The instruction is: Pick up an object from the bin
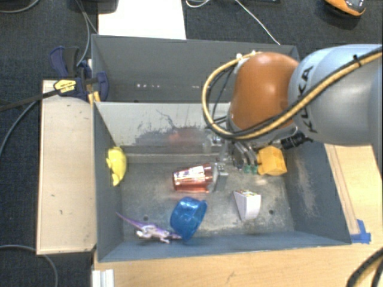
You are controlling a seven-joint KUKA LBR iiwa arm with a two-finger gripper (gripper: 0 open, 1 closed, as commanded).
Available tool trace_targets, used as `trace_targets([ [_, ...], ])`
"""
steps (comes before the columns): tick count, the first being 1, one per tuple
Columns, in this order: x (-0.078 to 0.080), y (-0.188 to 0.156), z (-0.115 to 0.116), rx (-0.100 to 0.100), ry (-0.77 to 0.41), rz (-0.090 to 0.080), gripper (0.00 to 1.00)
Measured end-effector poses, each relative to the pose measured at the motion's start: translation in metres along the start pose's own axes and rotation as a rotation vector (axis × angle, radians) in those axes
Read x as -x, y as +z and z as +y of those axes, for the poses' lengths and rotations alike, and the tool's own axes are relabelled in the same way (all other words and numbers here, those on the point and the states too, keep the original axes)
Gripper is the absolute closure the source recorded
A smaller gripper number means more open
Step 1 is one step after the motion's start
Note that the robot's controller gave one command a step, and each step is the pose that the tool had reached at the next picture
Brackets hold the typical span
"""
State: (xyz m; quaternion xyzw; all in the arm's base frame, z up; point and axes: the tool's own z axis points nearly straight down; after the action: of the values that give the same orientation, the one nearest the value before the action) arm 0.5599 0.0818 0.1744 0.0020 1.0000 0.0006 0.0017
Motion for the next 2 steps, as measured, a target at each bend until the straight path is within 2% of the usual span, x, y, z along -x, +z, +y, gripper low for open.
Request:
trace_targets([
  [1,0.0,0.0,0.0,0.0,0.0,0.0,0.0],
  [2,-0.009,0.039,0.012,0.0,-0.058,-0.009,0.0],
])
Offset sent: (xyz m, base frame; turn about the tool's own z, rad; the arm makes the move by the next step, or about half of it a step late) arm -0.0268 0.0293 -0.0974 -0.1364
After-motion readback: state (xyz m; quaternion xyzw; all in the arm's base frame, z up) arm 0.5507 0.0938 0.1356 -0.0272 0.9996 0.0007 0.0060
